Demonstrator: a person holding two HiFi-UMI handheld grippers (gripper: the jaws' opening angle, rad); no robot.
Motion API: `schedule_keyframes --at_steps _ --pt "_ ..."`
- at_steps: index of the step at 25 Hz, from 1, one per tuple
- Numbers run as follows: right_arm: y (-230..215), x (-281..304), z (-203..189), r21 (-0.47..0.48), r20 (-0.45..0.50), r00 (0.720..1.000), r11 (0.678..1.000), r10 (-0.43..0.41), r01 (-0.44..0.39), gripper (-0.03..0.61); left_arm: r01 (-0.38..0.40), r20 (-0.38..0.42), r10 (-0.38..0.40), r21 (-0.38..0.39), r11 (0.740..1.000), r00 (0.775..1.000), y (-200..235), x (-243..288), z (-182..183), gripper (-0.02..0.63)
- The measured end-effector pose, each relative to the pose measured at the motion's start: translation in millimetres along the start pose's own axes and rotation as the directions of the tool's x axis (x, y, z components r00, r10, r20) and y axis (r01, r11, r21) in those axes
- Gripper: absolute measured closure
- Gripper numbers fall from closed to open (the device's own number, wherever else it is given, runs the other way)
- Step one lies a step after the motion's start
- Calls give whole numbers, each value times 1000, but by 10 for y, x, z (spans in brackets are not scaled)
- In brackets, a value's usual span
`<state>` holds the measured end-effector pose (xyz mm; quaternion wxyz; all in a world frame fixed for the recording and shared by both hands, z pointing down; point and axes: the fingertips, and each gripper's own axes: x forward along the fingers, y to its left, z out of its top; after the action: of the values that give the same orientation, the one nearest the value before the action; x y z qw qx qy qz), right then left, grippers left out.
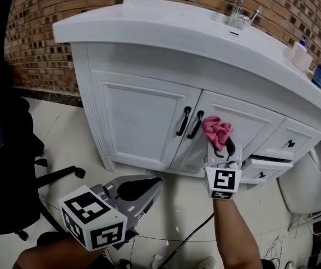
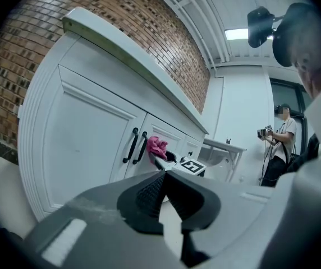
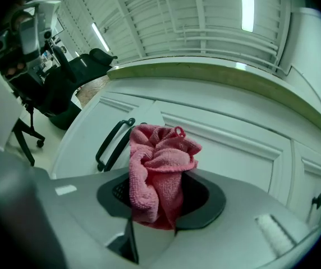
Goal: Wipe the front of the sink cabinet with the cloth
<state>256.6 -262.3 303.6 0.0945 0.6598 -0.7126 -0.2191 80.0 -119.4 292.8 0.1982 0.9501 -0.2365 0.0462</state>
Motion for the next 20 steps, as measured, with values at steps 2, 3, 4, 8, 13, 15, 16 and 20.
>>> schedule_keyframes --at_steps 2,3,4,8,13,15,16,20 --pt "92 -17 -119 11 -15 1000 1000 19 -19 417 -1 -4 1 -5 1000 1000 7 14 -13 611" --pt "132 -25 -175 11 -23 999 1000 28 -28 417 0 -5 0 -6 1000 1000 6 24 -19 611" --pt "169 -34 -234 10 -32 999 999 37 -37 417 2 -7 -2 -7 1000 1000 1 36 -25 611" --pt "341 -68 -509 33 -82 994 997 76 -74 417 8 -21 -8 -8 1000 1000 -13 78 -65 611" --pt "566 -123 -893 61 -150 980 991 128 -120 419 9 -35 -9 -15 1000 999 -4 121 -106 611" --pt "630 -145 -1024 72 -166 976 989 142 -132 420 8 -39 -9 -17 1000 999 7 126 -117 611" --pt "657 -154 -1083 75 -173 974 988 148 -137 421 8 -40 -8 -19 1000 999 14 128 -123 611" --pt "778 -191 -1304 80 -206 964 984 170 -156 422 3 -46 -5 -26 1000 999 34 124 -144 611"
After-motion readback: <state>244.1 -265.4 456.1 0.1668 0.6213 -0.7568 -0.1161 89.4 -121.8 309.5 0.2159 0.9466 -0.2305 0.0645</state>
